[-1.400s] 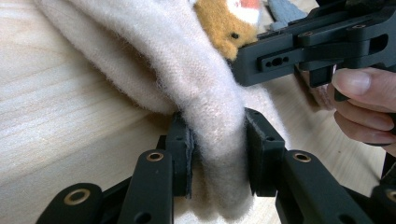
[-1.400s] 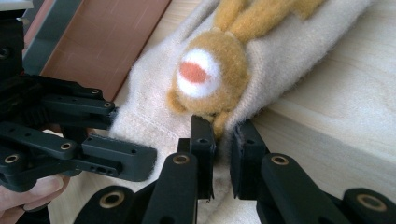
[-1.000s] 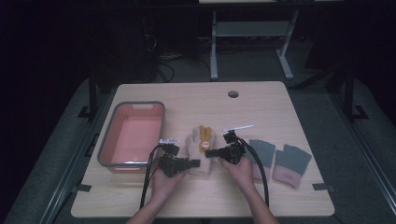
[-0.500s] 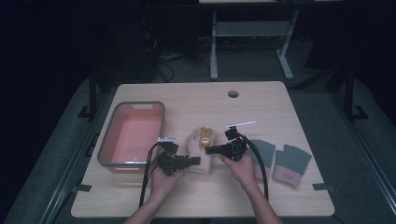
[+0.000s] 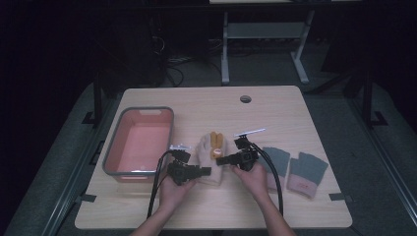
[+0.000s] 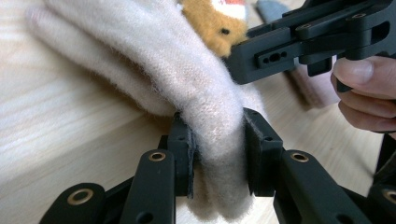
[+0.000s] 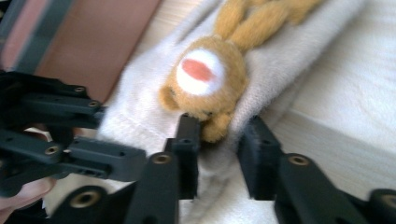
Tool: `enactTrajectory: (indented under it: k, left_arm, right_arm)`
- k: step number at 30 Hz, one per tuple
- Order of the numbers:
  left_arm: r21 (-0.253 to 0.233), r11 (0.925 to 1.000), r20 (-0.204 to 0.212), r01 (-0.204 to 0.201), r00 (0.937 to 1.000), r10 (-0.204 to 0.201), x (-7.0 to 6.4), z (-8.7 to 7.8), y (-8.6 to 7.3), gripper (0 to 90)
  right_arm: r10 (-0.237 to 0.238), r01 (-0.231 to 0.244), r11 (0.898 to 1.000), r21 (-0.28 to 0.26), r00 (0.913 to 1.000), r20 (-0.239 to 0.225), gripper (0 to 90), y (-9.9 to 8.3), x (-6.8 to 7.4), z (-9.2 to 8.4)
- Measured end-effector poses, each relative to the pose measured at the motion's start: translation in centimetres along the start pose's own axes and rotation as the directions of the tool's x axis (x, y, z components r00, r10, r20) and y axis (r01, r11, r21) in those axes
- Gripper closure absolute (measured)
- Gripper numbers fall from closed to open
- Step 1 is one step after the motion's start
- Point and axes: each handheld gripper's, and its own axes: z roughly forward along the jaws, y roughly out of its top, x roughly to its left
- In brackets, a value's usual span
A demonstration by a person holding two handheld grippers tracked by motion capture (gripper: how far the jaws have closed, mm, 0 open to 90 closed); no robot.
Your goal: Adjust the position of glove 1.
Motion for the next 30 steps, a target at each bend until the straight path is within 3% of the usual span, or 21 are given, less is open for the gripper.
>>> enactTrajectory:
  k: [4, 7, 10, 17, 30]
  left_arm:
    - [0.018, 0.9998, -0.017, -0.001, 0.9999, 0.002, 0.3, 0.0, -0.1, 68.0]
    - [0.022, 0.9998, -0.023, -0.003, 0.9997, 0.003, 0.3, 0.1, -0.1, 68.0]
    - [0.026, 0.9997, -0.027, 0.000, 0.9996, 0.001, 0.4, 0.2, -0.1, 68.0]
    - [0.023, 0.9993, -0.011, 0.029, 0.9995, -0.029, 0.8, 0.3, -0.1, 68.1]
    - [-0.020, 0.9998, -0.003, -0.004, 1.0000, 0.004, -0.1, -0.6, 0.3, 68.4]
  right_arm:
    - [0.037, -0.038, 0.999, 0.020, 0.9992, 0.017, 52.8, 0.0, -0.2, 0.8]
    - [0.079, -0.078, 0.997, 0.014, 0.9968, -0.012, 53.0, -0.1, -0.7, 1.0]
    - [0.090, -0.090, 0.996, 0.018, 0.9957, -0.020, 57.8, -0.1, -0.6, 1.2]
    - [0.096, -0.095, 0.995, 0.012, 0.9908, -0.095, 80.9, -0.3, -1.0, 2.1]
    - [0.053, -0.055, 0.998, -0.018, 0.9936, -0.100, 83.0, 0.1, -0.3, 0.5]
